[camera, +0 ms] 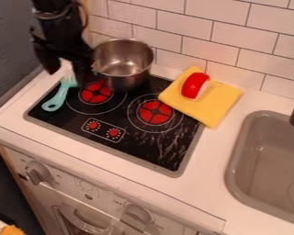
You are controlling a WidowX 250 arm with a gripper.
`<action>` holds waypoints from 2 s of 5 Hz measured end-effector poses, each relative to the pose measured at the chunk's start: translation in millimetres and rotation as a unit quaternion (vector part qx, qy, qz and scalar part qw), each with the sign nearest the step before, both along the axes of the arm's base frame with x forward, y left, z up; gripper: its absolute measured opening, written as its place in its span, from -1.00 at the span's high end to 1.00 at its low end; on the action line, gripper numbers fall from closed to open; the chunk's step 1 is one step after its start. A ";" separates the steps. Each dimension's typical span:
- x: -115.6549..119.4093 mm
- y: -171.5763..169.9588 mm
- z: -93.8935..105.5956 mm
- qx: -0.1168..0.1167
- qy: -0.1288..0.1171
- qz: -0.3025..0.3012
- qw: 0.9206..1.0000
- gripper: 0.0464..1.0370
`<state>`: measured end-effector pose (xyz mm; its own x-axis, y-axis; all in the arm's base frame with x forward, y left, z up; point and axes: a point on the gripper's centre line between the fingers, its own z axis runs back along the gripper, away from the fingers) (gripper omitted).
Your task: Move the red object to the left burner
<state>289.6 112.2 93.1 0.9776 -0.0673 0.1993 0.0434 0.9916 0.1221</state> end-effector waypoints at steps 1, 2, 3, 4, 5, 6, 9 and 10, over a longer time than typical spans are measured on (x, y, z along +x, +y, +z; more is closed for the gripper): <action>15.3 -33.7 3.4 -0.010 -0.022 -0.031 0.999 -0.93; 44.4 -69.9 6.4 -0.041 -0.042 -0.049 0.997 -0.93; 71.5 -102.1 7.7 -0.067 -0.064 -0.064 0.994 -0.93; 96.4 -119.9 4.4 -0.074 -0.068 -0.066 0.993 -0.93; 110.8 -134.5 -9.0 -0.078 -0.049 -0.071 0.993 -0.93; 114.4 -142.8 -29.7 -0.082 -0.019 -0.075 0.994 -0.93; 120.3 -155.5 -62.1 -0.074 0.040 -0.068 0.994 -0.82; 119.4 -154.8 -65.9 -0.075 0.045 -0.061 0.994 -0.25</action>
